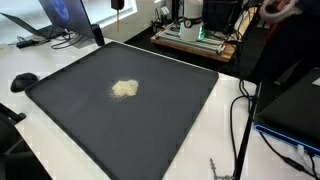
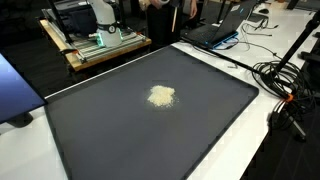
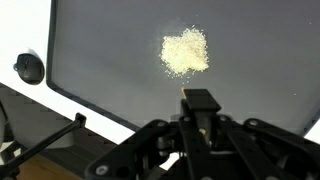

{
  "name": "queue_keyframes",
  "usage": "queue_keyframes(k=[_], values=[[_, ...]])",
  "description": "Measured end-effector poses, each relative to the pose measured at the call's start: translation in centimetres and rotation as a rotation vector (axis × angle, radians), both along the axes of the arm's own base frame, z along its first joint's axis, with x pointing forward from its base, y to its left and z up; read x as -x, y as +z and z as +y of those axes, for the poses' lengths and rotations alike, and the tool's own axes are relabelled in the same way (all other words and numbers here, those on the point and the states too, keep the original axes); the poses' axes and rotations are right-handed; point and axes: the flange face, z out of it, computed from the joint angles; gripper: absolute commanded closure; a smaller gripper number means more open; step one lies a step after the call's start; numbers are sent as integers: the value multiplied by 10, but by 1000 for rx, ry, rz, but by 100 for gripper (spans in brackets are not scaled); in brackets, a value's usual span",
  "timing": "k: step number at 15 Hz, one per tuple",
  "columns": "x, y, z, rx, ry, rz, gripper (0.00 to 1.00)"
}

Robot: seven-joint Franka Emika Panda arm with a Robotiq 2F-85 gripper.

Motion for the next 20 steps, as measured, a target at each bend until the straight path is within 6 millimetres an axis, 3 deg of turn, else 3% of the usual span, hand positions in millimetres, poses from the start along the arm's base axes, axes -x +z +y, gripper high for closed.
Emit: queue_keyframes(k=[5,6,10,12,18,20], values=[[-4,2,1,0,-3,-7,87],[-4,2,1,0,-3,-7,95],[-10,-6,2,-2,1,-4,96],[-23,-31,3,4,2,31,96],[-59,-145,13,103,-61,118,96],[-67,-174,17,108,-94,132,96]])
